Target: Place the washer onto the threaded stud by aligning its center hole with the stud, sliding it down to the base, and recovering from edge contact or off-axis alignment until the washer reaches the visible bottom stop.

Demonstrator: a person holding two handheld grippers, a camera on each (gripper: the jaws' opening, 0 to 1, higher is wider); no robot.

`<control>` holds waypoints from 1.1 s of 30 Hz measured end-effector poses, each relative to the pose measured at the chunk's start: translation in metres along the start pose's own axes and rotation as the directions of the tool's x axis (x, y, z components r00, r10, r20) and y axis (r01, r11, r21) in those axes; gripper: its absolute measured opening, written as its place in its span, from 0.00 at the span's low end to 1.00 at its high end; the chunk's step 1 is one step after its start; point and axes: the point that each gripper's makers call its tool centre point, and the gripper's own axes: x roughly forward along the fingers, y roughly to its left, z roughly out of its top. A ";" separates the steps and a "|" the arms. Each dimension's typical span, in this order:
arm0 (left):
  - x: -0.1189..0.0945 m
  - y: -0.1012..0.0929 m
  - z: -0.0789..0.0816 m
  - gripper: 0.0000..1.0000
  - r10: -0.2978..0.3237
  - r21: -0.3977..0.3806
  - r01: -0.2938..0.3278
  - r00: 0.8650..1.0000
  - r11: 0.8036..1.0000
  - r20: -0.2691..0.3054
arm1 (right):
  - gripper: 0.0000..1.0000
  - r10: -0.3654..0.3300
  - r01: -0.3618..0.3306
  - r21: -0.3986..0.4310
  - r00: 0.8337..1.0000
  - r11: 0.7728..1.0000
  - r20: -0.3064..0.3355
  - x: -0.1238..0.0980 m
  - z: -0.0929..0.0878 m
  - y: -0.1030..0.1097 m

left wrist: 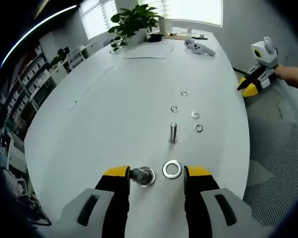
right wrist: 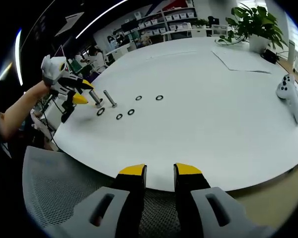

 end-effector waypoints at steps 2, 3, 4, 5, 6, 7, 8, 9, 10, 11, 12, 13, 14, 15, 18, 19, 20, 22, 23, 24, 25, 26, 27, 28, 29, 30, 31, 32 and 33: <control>0.000 -0.003 0.001 0.42 -0.009 0.010 0.009 1.000 1.000 -0.001 | 0.25 -0.001 0.001 0.001 1.000 1.000 0.000 0.000 0.000 0.000; 0.000 -0.004 0.001 0.42 -0.012 0.009 0.012 1.000 1.000 -0.001 | 0.25 -0.001 0.001 0.000 1.000 1.000 0.000 0.000 0.000 0.000; 0.001 -0.005 0.000 0.42 -0.015 0.008 0.015 1.000 1.000 -0.005 | 0.25 0.000 0.000 -0.001 1.000 1.000 -0.002 0.000 0.000 0.000; 0.001 -0.005 0.000 0.43 -0.015 0.017 0.015 1.000 1.000 -0.006 | 0.25 0.000 0.000 -0.002 1.000 1.000 -0.003 0.000 0.000 0.000; 0.001 -0.004 -0.001 0.42 -0.012 0.033 0.013 1.000 0.999 -0.014 | 0.25 0.000 0.000 -0.004 1.000 1.000 -0.005 0.000 0.000 0.000; 0.000 -0.004 -0.002 0.42 -0.006 0.050 0.007 1.000 0.999 -0.022 | 0.25 0.000 0.000 -0.003 1.000 1.000 -0.005 0.000 0.000 0.000; 0.000 -0.005 -0.001 0.41 -0.009 0.050 0.010 1.000 0.999 -0.022 | 0.25 0.000 0.000 -0.003 1.000 1.000 -0.004 0.000 0.000 0.000; 0.000 -0.008 0.000 0.41 -0.015 0.054 0.016 1.000 0.998 -0.019 | 0.25 0.000 0.000 -0.002 1.000 1.000 -0.004 0.000 0.000 0.000; 0.001 -0.010 0.001 0.41 -0.021 0.054 0.022 1.000 0.998 -0.018 | 0.25 -0.001 0.001 -0.003 1.000 1.000 -0.004 0.000 0.000 0.000; 0.002 -0.013 0.001 0.41 -0.029 0.057 0.030 0.999 0.998 -0.020 | 0.25 0.000 0.000 -0.002 1.000 1.000 -0.004 0.000 0.000 0.000; 0.003 -0.014 0.000 0.41 -0.033 0.062 0.034 0.999 0.997 -0.024 | 0.25 0.000 0.000 -0.002 1.000 1.000 -0.004 0.000 0.000 0.000; 0.004 -0.015 0.000 0.41 -0.037 0.066 0.039 0.999 0.997 -0.028 | 0.25 -0.001 0.001 -0.001 1.000 1.000 -0.003 0.000 0.000 0.000; 0.007 -0.017 0.000 0.41 -0.045 0.075 0.047 0.999 0.996 -0.031 | 0.25 -0.001 0.001 -0.001 1.000 1.000 -0.003 0.000 0.000 0.000; 0.008 -0.018 0.000 0.41 -0.052 0.075 0.054 0.998 0.996 -0.035 | 0.25 -0.001 0.001 -0.001 1.000 1.000 -0.002 0.000 0.000 0.000; 0.011 -0.021 -0.001 0.41 -0.063 0.083 0.067 0.997 0.994 -0.044 | 0.25 -0.003 0.003 -0.001 1.000 1.000 -0.004 0.000 0.000 0.000; 0.011 -0.021 0.001 0.41 -0.070 0.087 0.074 0.997 0.993 -0.041 | 0.25 -0.002 0.002 -0.002 1.000 1.000 -0.007 0.001 0.000 0.000; 0.012 -0.021 0.001 0.41 -0.074 0.080 0.077 0.996 0.994 -0.040 | 0.25 -0.002 0.002 -0.006 1.000 1.000 -0.011 0.001 -0.001 0.000; 0.016 -0.023 0.002 0.41 -0.087 0.083 0.090 0.995 0.993 -0.042 | 0.25 -0.002 0.002 -0.005 1.000 1.000 -0.011 0.001 -0.001 0.000; 0.017 -0.024 0.001 0.41 -0.093 0.090 0.097 0.995 0.991 -0.047 | 0.25 -0.003 0.003 -0.001 1.000 1.000 -0.007 0.000 0.000 0.000; 0.018 -0.026 0.000 0.41 -0.102 0.099 0.107 0.993 0.989 -0.053 | 0.25 -0.004 0.004 0.003 1.000 1.000 -0.002 0.000 0.000 0.000; 0.020 -0.028 -0.002 0.41 -0.122 0.108 0.129 0.990 0.986 -0.065 | 0.25 -0.005 0.005 0.004 1.000 1.000 0.000 0.000 0.000 0.000; 0.021 -0.030 -0.004 0.41 -0.135 0.106 0.142 0.988 0.984 -0.074 | 0.25 -0.005 0.005 0.005 1.000 1.000 0.000 0.000 0.000 0.000; 0.023 -0.030 -0.005 0.41 -0.140 0.100 0.148 0.987 0.984 -0.081 | 0.25 -0.005 0.005 0.005 1.000 1.000 -0.001 0.000 0.000 0.000; 0.024 -0.030 -0.006 0.40 -0.148 0.104 0.157 0.985 0.982 -0.086 | 0.24 -0.005 0.005 0.004 1.000 1.000 -0.002 0.001 0.000 0.000; 0.027 -0.032 -0.008 0.40 -0.162 0.105 0.173 0.981 0.979 -0.104 | 0.24 -0.004 0.004 0.003 1.000 1.000 -0.004 0.001 0.000 0.000; 0.028 -0.032 -0.010 0.40 -0.167 0.109 0.179 0.979 0.978 -0.116 | 0.24 -0.004 0.004 0.002 1.000 1.000 -0.004 0.001 0.000 0.000; 0.030 -0.033 -0.014 0.40 -0.172 0.121 0.189 0.975 0.974 -0.139 | 0.24 -0.004 0.004 0.003 1.000 1.000 -0.003 0.001 0.000 0.000; 0.032 -0.034 -0.015 0.39 -0.181 0.129 0.201 0.972 0.971 -0.150 | 0.24 -0.004 0.004 0.004 1.000 1.000 -0.001 0.000 0.000 0.000; 0.034 -0.034 -0.017 0.38 -0.184 0.134 0.206 0.970 0.969 -0.162 | 0.24 -0.004 0.004 0.005 1.000 1.000 0.000 0.000 0.001 0.000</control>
